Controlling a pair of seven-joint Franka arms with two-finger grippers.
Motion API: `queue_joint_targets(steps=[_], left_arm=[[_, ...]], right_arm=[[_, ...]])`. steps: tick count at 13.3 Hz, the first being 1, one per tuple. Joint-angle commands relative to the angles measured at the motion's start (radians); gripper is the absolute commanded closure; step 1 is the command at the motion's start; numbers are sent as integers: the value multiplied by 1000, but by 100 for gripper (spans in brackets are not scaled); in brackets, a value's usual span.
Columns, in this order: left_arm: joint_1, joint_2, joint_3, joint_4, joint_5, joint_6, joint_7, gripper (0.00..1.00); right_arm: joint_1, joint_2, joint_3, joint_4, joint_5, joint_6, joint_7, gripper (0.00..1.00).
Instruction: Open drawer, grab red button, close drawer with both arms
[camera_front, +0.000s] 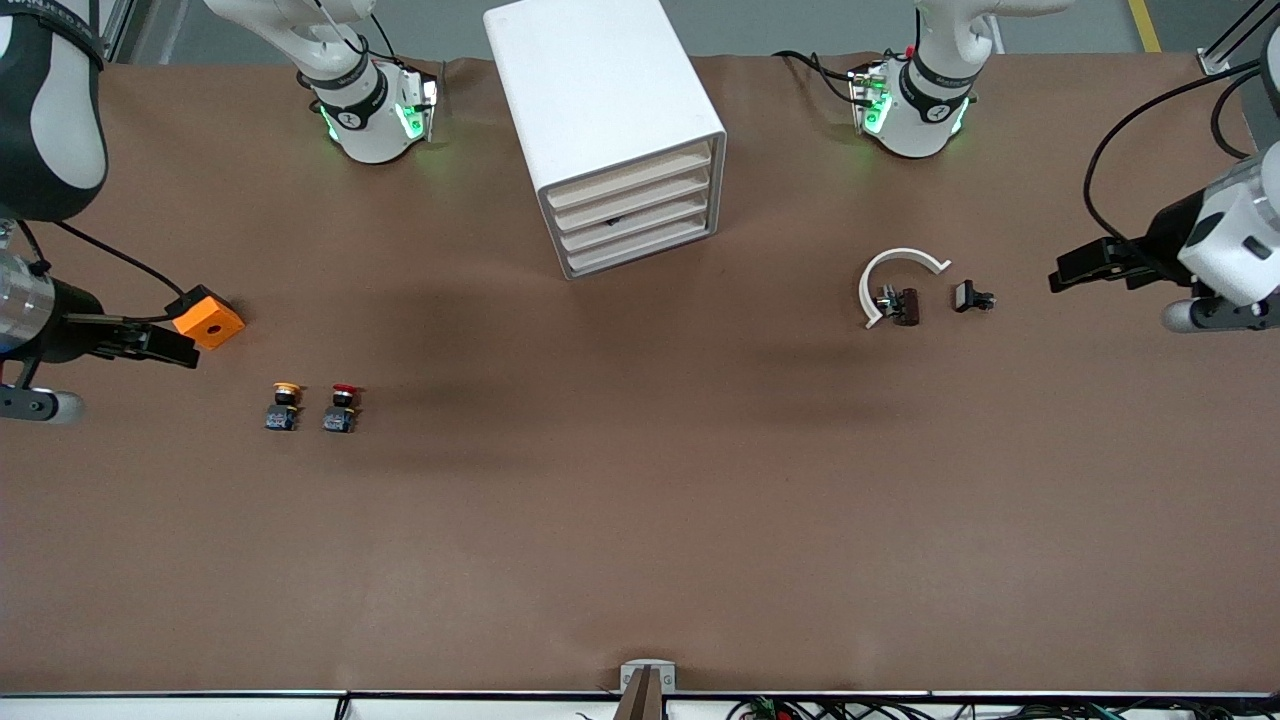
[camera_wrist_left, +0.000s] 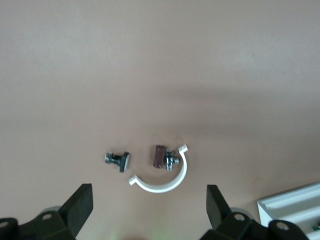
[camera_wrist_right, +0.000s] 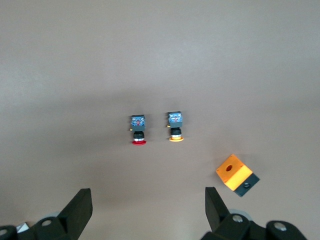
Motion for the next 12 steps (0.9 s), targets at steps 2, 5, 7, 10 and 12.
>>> queue_joint_targets(steps=[2,5,7,10,12], left_arm=[[60,-148,-98,-134,71,66,11,0],[64,-141,-112,-85,71,58,-4,0],[67,-131,-112,-48,69,49,-7,0],[69,-105,-109,13,61,-6,-7,0],[67,-79,-108,56,61,-75,-18,0]], right_arm=[[-17,19,16,56,-8,-39,-57,0],[-6,-8,24,60,0,-113,-52,0],[-41,-59,14,60,76,-163,-63,0],[-106,-125,14,53,118,-213,-65,0],[-107,-155,17,44,115,-234,-55,0]])
